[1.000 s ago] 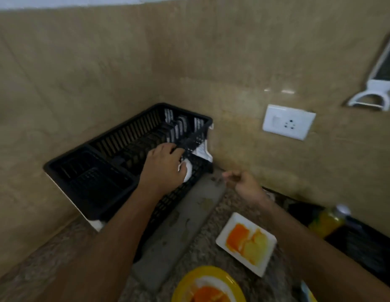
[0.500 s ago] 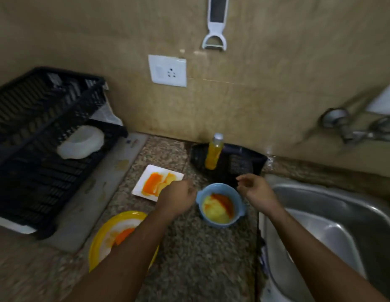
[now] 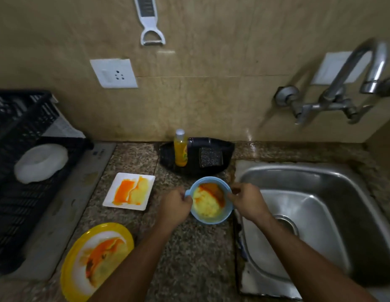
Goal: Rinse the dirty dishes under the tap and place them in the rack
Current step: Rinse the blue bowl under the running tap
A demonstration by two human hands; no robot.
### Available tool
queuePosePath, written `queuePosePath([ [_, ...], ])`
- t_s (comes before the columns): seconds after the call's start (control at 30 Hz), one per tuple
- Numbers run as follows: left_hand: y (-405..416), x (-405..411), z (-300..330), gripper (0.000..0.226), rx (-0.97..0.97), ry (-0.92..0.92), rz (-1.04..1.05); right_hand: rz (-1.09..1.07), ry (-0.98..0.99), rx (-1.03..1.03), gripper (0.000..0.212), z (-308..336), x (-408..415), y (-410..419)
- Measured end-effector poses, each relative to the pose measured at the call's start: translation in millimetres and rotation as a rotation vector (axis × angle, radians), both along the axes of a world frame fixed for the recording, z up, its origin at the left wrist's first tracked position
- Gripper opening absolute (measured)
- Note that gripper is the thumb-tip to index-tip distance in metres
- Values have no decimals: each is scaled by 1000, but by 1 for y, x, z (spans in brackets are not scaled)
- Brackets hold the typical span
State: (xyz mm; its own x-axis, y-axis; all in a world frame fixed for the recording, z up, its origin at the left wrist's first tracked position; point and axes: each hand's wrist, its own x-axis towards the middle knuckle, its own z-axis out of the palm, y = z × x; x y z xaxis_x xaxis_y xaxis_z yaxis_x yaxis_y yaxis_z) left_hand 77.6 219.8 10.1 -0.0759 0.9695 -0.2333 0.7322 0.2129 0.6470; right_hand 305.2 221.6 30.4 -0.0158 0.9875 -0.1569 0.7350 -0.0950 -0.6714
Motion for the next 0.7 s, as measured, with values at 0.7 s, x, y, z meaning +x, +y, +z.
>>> queuePosePath([
  [0.7,35,280,45,25,-211,-752,27,-454,164,376,61,85,285,74],
])
